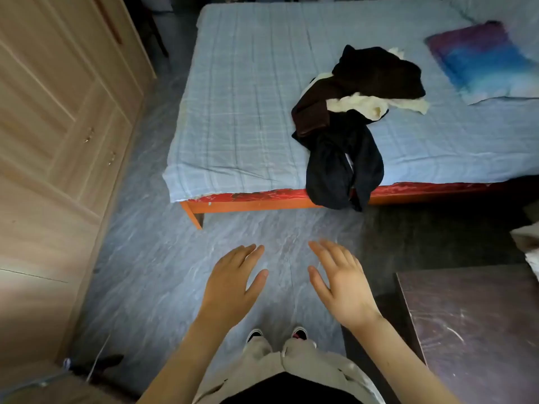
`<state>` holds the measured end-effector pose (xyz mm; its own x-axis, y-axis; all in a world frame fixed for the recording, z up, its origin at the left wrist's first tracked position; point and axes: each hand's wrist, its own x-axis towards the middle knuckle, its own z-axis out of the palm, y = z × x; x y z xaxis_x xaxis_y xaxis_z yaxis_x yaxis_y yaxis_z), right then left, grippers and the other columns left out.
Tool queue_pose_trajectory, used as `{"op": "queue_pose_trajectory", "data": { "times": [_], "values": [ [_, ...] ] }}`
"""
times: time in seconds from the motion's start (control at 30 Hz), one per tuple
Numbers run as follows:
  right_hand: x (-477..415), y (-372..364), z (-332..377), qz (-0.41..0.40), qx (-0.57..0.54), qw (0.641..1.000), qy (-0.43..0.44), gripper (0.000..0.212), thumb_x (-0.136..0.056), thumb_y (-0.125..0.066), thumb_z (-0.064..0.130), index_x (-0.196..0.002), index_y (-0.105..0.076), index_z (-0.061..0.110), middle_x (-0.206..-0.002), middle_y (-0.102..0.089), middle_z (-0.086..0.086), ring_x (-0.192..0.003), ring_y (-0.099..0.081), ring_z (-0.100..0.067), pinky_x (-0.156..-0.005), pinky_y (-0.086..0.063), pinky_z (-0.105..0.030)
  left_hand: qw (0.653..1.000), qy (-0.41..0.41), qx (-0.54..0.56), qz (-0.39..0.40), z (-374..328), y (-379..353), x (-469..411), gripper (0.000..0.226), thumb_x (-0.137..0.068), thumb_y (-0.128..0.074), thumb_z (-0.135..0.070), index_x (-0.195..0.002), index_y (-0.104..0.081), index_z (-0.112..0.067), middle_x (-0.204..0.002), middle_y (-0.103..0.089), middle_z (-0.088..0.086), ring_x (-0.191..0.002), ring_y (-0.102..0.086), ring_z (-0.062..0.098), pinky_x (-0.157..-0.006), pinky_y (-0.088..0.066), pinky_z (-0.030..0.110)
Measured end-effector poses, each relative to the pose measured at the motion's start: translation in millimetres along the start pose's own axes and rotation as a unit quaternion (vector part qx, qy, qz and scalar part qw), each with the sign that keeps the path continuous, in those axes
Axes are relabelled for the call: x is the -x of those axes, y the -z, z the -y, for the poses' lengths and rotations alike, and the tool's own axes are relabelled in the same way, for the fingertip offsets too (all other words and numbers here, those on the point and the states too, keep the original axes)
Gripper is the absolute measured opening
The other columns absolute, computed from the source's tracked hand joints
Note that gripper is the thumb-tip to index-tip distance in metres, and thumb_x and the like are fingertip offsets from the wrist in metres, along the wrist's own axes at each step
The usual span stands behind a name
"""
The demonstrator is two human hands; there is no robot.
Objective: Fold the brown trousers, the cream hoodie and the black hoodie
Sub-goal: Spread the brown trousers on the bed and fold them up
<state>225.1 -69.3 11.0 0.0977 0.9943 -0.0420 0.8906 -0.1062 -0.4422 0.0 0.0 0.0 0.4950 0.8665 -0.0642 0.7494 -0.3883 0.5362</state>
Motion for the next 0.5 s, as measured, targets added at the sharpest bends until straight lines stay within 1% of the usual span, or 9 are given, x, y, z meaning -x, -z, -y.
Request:
{"op": "queue_pose_trajectory", "data": {
  "times": [0.1, 0.17, 0.27, 0.33, 0.4, 0.5],
  "values": [
    [-5, -5, 5, 0.002, 0.019, 1.0, -0.024, 0.048, -0.101, -0.054, 0.033, -0.145, -0.051, 0.014, -0.146, -0.051, -0.011, -0.133, -0.048, -0.033, -0.109, -0.037, -0.045, 0.998, -0.048, 0.025, -0.04, 10, 4, -7, 0.052, -0.097, -0.041, -0.043, -0.132, -0.062, -0.011, -0.128, -0.065, 0.0, -0.12, -0.059, 0.02, -0.101, -0.048, 0.039],
    [-6, -7, 10, -0.006, 0.025, 0.999, -0.044, 0.047, -0.1, -0.054, 0.033, -0.142, -0.054, 0.011, -0.143, -0.054, -0.013, -0.13, -0.052, -0.034, -0.106, -0.04, -0.046, 0.994, -0.084, 0.03, -0.06, 19, 6, -14, 0.047, -0.096, -0.046, -0.039, -0.129, -0.064, -0.009, -0.123, -0.066, -0.001, -0.116, -0.061, 0.02, -0.097, -0.05, 0.039],
    [-13, 1, 13, -0.03, 0.02, 0.997, -0.066, 0.048, -0.1, -0.051, 0.035, -0.143, -0.052, 0.013, -0.145, -0.053, -0.011, -0.132, -0.05, -0.032, -0.109, -0.038, -0.046, 0.989, -0.132, 0.015, -0.067, 22, 14, -37, 0.049, -0.096, -0.046, -0.04, -0.13, -0.064, -0.009, -0.126, -0.065, 0.002, -0.119, -0.059, 0.024, -0.099, -0.049, 0.04],
    [-17, 9, 9, -0.034, 0.026, 0.996, -0.084, 0.052, -0.102, -0.042, 0.042, -0.146, -0.049, 0.015, -0.147, -0.05, -0.009, -0.135, -0.046, -0.03, -0.111, -0.036, -0.046, 0.984, -0.163, 0.002, -0.07, 14, 16, -57, 0.05, -0.096, -0.046, -0.04, -0.131, -0.062, -0.008, -0.129, -0.064, 0.004, -0.121, -0.058, 0.028, -0.1, -0.048, 0.043],
    [-24, 18, 1, -0.049, 0.025, 0.994, -0.097, 0.058, -0.1, -0.033, 0.046, -0.145, -0.05, 0.014, -0.146, -0.051, -0.009, -0.133, -0.048, -0.031, -0.109, -0.038, -0.046, 0.976, -0.208, -0.007, -0.064, 3, 14, -80, 0.051, -0.096, -0.047, -0.04, -0.134, -0.061, -0.009, -0.132, -0.062, 0.007, -0.124, -0.057, 0.03, -0.103, -0.046, 0.045],
    [-43, 24, -25, -0.076, 0.014, 0.99, -0.12, 0.056, -0.098, -0.036, 0.044, -0.142, -0.054, 0.014, -0.142, -0.055, -0.009, -0.131, -0.05, -0.031, -0.107, -0.04, -0.047, 0.967, -0.25, -0.041, -0.029, -11, 1, -124, 0.053, -0.096, -0.046, -0.042, -0.138, -0.057, -0.012, -0.139, -0.058, 0.007, -0.13, -0.052, 0.029, -0.109, -0.041, 0.047]
  ]
}}
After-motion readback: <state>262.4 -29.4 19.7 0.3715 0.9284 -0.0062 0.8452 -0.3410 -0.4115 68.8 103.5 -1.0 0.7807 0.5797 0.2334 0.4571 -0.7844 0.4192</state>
